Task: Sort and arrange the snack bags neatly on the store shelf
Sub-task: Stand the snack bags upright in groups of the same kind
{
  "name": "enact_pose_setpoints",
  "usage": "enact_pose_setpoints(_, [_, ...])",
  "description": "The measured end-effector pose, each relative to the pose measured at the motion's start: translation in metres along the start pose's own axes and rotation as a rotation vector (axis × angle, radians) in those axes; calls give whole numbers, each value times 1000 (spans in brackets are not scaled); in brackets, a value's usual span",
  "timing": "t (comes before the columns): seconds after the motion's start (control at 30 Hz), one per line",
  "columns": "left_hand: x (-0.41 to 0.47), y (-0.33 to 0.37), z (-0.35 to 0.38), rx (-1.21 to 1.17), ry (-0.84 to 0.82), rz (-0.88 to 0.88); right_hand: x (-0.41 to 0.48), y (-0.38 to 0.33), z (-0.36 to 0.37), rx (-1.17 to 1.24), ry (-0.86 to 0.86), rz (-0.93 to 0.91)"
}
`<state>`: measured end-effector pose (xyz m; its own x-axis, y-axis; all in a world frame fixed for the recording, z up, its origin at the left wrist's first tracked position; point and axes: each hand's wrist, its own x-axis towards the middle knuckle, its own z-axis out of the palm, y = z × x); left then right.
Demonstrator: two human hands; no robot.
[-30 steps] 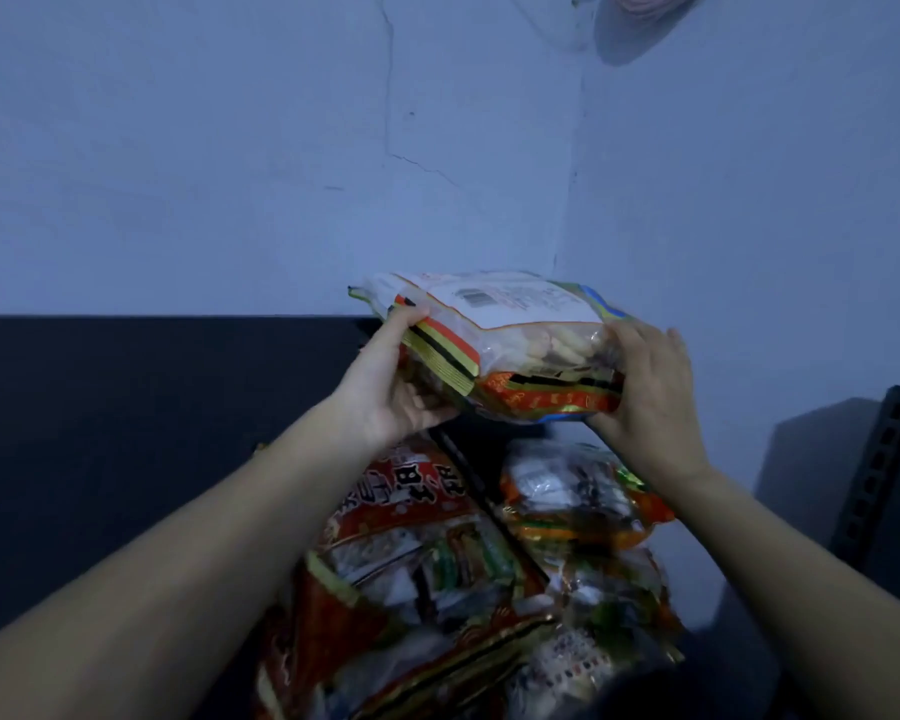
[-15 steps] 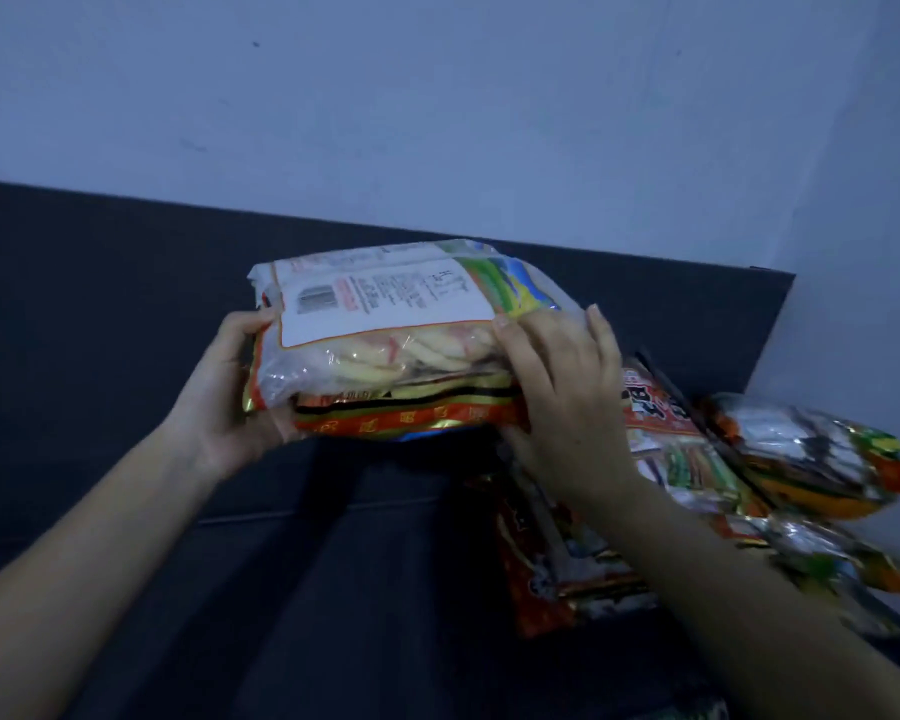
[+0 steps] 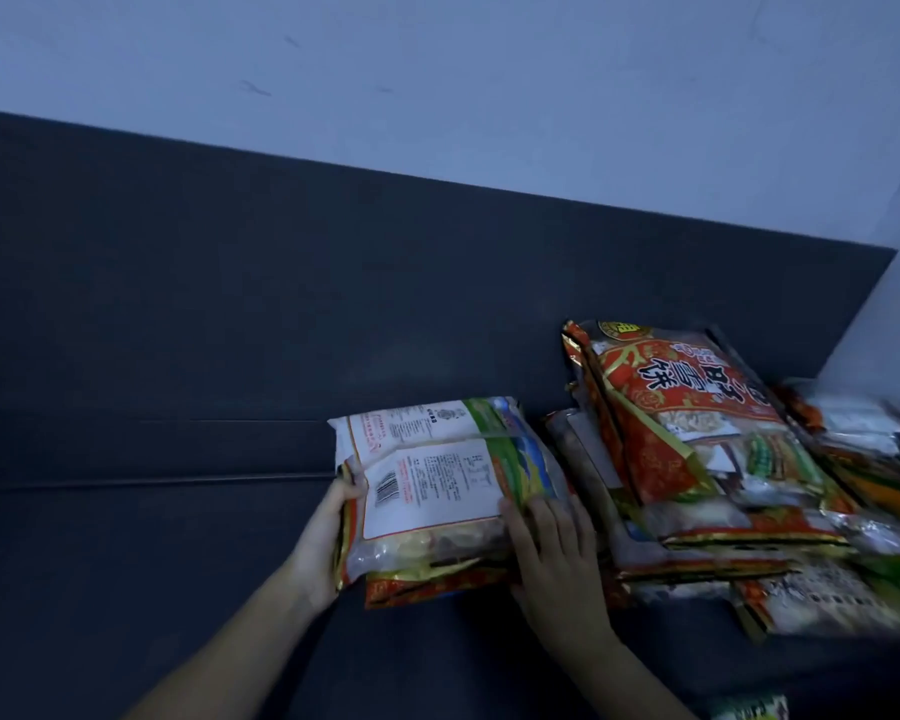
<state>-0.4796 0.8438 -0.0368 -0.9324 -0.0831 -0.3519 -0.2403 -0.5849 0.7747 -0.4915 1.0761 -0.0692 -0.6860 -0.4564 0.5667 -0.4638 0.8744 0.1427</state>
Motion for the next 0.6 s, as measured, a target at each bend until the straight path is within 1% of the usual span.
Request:
enact_pose_setpoints(0.03, [5, -6, 4, -17, -20, -13, -1, 3, 3, 8, -46, 18])
enact_pose_setpoints(0.1, [2, -9, 14, 16, -102, -35, -3, 10, 2, -5, -77, 26])
enact_pose_setpoints(0.17, [-1, -3, 17, 83, -64, -46, -6, 13, -5, 21, -103, 6])
enact_pose_setpoints(0.2, [-4, 2, 15, 123, -39, -27, -6, 13, -12, 58, -147, 5])
enact_pose_setpoints(0.23, [0, 8, 9, 185, 1, 4, -6, 14, -19, 87, -153, -12])
enact_pose_setpoints(0.27, [1, 14, 4, 267, 65, 46, -6, 17, -28, 128, -153, -25])
enact_pose_setpoints(0.3, [0, 19, 1, 372, 150, 137, -5, 21, -37, 189, -156, -22])
enact_pose_setpoints(0.33, [-5, 25, 2, 535, 211, 260, -5, 24, -47, 286, -184, 1])
enact_pose_setpoints(0.37, [-9, 28, 7, 706, 241, 421, -3, 27, -58, 409, -228, 53])
enact_pose_setpoints(0.4, [-18, 32, 18, 867, 225, 565, -2, 31, -69, 528, -257, 105])
enact_pose_setpoints(0.43, [-28, 32, 32, 984, 160, 676, 0, 35, -79, 618, -260, 148])
enact_pose_setpoints(0.47, [-36, 30, 46, 1077, 56, 748, 1, 40, -88, 673, -251, 179])
enact_pose_setpoints(0.53, [-47, 18, 77, 1225, -151, 839, 0, 48, -106, 716, -243, 231])
enact_pose_setpoints(0.6, [-52, 1, 106, 1329, -286, 963, -5, 57, -123, 788, -272, 283])
